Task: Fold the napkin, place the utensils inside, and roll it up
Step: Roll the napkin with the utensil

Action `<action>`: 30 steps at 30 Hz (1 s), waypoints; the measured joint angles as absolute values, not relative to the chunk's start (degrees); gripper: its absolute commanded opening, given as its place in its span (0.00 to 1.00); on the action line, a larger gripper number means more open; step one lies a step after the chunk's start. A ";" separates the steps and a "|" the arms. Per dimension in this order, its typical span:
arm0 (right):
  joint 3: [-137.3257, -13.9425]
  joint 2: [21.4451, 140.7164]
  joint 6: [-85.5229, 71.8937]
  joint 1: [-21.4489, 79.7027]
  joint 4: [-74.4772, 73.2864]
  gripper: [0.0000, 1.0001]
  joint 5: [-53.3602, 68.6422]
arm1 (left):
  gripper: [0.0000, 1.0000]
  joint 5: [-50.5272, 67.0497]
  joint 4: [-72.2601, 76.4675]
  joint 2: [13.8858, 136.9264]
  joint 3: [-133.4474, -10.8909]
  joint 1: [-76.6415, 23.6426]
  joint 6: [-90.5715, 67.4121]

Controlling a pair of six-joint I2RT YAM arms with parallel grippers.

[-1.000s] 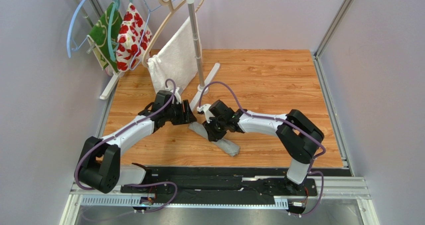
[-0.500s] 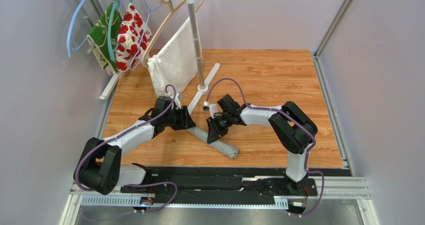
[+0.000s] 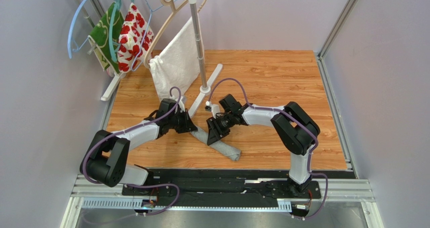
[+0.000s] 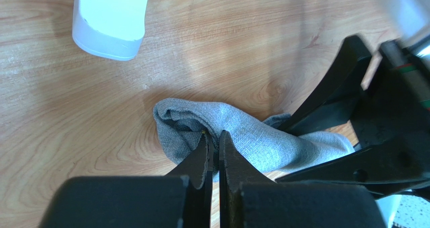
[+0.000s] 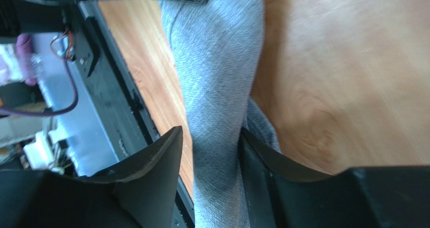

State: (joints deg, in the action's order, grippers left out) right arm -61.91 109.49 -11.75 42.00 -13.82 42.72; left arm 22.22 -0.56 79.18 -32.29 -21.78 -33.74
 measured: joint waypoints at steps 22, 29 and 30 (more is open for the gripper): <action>-66.13 97.03 -0.23 65.30 -20.23 0.57 -9.10 | 0.00 21.96 -8.36 87.53 -41.32 -21.78 -32.62; -63.70 99.88 3.97 66.63 -20.03 0.57 -14.94 | 0.00 21.96 -9.21 87.85 -41.98 -21.78 -32.40; -63.44 100.22 4.47 66.70 -20.03 0.57 -15.11 | 0.00 21.96 -9.28 87.85 -42.00 -21.78 -32.40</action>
State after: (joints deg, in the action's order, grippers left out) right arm -63.44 100.22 4.47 66.70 -20.03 -15.11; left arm 21.96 -9.28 87.85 -42.00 -21.78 -32.40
